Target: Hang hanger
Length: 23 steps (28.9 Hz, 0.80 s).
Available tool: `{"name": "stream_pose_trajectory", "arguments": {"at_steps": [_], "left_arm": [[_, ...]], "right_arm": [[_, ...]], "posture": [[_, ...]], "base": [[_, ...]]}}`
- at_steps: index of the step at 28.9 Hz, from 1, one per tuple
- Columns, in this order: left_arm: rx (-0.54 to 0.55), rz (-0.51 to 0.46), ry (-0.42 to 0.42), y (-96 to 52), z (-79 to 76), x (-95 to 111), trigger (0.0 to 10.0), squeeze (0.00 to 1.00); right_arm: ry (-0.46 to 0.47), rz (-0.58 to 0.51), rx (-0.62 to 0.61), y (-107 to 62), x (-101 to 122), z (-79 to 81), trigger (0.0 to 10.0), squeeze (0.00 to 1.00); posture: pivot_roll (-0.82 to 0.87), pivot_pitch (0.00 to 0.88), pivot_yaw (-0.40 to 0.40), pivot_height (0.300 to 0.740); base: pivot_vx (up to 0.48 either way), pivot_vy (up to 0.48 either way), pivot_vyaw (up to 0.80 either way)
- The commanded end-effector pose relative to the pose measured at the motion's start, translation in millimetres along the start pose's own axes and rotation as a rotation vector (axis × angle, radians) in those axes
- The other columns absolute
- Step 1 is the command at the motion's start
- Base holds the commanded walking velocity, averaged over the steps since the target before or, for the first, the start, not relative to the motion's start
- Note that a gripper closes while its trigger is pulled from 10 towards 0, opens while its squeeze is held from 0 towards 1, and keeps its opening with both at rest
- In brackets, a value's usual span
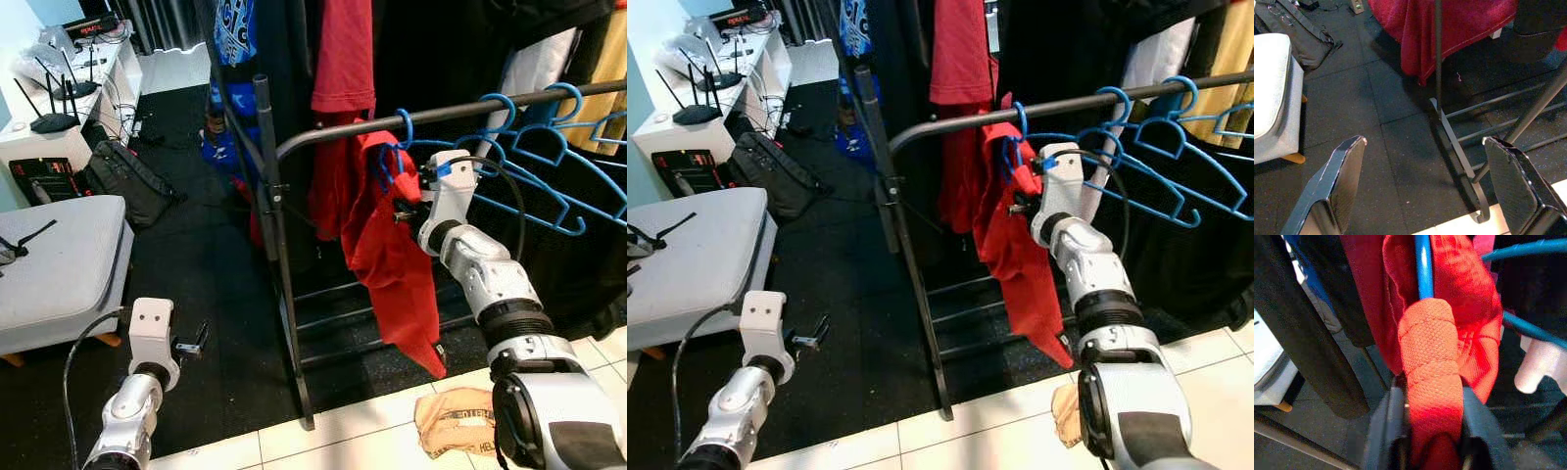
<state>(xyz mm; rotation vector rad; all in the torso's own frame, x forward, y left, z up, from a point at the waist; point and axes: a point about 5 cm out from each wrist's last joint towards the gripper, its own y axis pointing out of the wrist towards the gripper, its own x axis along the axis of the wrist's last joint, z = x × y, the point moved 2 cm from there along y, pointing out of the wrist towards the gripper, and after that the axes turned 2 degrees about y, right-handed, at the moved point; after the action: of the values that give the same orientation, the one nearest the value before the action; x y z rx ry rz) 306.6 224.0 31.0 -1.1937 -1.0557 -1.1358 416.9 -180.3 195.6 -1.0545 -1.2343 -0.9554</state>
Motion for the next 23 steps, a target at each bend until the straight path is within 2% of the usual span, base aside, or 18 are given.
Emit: {"name": "stream_pose_trajectory", "arguments": {"at_steps": [1, 6, 7, 9, 10, 11, 14, 17, 20, 21, 23], "left_arm": [[0.014, 0.032, 0.001, -3.9, 4.5, -6.3, 10.0, 0.0], [0.003, 0.038, -0.013, -2.4, -0.7, -7.1, 10.0, 0.0], [0.0, 0.041, -0.016, -1.7, -2.2, -7.2, 10.0, 0.0], [0.0, 0.041, -0.016, -1.7, -2.2, -7.2, 10.0, 0.0], [-0.002, 0.043, -0.019, -0.7, -3.4, -7.4, 10.0, 0.0], [-0.006, 0.049, -0.027, 1.1, -6.1, -7.7, 10.0, 0.0], [-0.009, 0.054, -0.029, 2.1, -7.8, -8.0, 10.0, 0.0], [-0.015, 0.066, -0.035, 4.6, -12.5, -8.9, 10.0, 0.0], [-0.016, 0.069, -0.037, 5.2, -13.4, -9.0, 10.0, 0.0], [-0.019, 0.087, -0.037, 5.3, -16.2, -11.7, 10.0, 0.0], [-0.02, 0.113, -0.035, 4.3, -18.9, -16.5, 10.0, 0.0]], "right_arm": [[-0.01, -0.04, -0.005, -1.1, 0.7, 2.5, 10.0, 1.0], [-0.021, -0.11, -0.019, -8.8, 2.8, -0.4, 10.0, 1.0], [-0.05, -0.158, -0.024, -13.2, 7.8, -1.0, 10.0, 1.0], [-0.05, -0.158, -0.024, -13.2, 7.8, -1.0, 10.0, 1.0], [-0.066, -0.216, -0.007, -19.0, 15.4, 2.3, 10.0, 1.0], [-0.125, -0.303, 0.019, -32.6, 30.4, 9.0, 10.0, 1.0], [-0.14, -0.322, 0.02, -37.5, 34.7, 10.0, 10.0, 1.0], [-0.161, -0.344, 0.023, -50.1, 36.5, 11.0, 10.0, 1.0], [-0.157, -0.346, 0.027, -52.7, 35.0, 11.8, 10.0, 1.0], [-0.127, -0.286, 0.022, -58.9, 11.7, 9.8, 10.0, 1.0], [-0.117, -0.212, -0.002, -65.1, -16.3, 4.6, 10.0, 1.0]], "posture": [[0.0, 0.122, 0.08, 0.74], [0.0, 0.113, 0.077, 0.74], [-0.01, 0.107, 0.076, 0.74], [-0.01, 0.107, 0.076, 0.74], [-0.01, 0.098, 0.073, 0.74], [-0.02, 0.084, 0.071, 0.74], [-0.03, 0.07, 0.068, 0.74], [-0.05, 0.047, 0.061, 0.74], [-0.05, 0.047, 0.061, 0.74], [-0.06, 0.029, 0.054, 0.74], [-0.06, 0.018, 0.049, 0.74]], "base": [[0.0, 0.0, 0.0], [0.0, 0.0, 0.0], [0.0, 0.0, 0.0], [0.0, 0.0, 0.0], [0.0, 0.0, 0.0], [0.0, 0.0, 0.0], [0.0, 0.0, 0.0], [0.0, 0.0, 0.0], [0.0, 0.0, 0.0], [0.0, 0.0, 0.0], [0.0, 0.0, 0.0]]}}
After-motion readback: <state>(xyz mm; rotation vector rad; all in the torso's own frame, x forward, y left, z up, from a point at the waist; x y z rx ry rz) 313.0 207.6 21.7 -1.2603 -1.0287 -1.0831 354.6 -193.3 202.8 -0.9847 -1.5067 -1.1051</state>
